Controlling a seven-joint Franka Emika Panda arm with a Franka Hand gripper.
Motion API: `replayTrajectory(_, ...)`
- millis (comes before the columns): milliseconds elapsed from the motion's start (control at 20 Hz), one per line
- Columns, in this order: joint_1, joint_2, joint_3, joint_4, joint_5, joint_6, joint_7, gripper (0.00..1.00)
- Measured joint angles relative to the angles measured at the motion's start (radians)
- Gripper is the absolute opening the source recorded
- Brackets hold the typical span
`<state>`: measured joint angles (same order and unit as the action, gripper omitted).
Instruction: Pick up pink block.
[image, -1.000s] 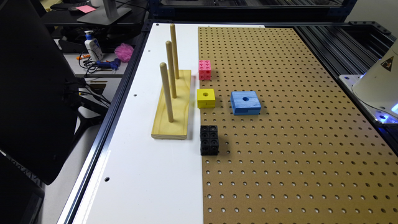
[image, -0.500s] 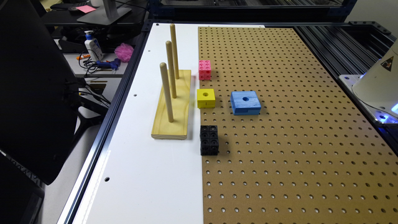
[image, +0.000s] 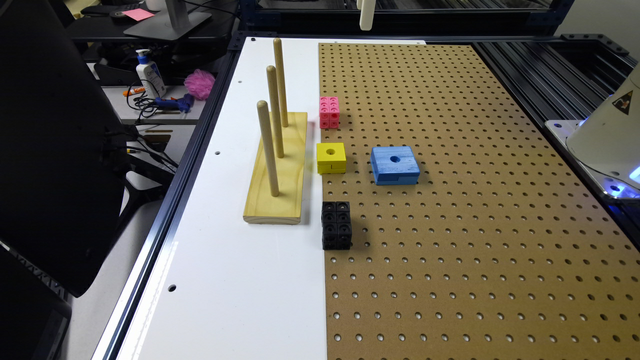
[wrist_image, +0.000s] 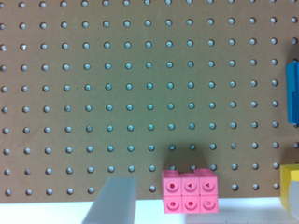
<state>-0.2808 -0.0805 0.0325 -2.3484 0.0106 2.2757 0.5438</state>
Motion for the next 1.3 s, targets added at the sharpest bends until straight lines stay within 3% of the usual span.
replayTrajectory(150, 0.000, 0.049, 0.000, -0.018, 0.0000, 0.065, 0.000, 1.00)
replayTrajectory(500, 0.000, 0.081, 0.000, -0.021, 0.0000, 0.092, 0.000, 1.00)
replayTrajectory(750, 0.000, 0.146, 0.000, -0.027, 0.0000, 0.161, 0.000, 1.00)
replayTrajectory(900, 0.000, 0.153, 0.002, -0.025, 0.0000, 0.173, 0.000, 1.00)
replayTrajectory(1050, 0.000, 0.154, 0.011, -0.013, 0.0000, 0.173, 0.002, 1.00)
replayTrajectory(1300, 0.000, 0.173, 0.019, 0.019, 0.0000, 0.173, 0.003, 1.00)
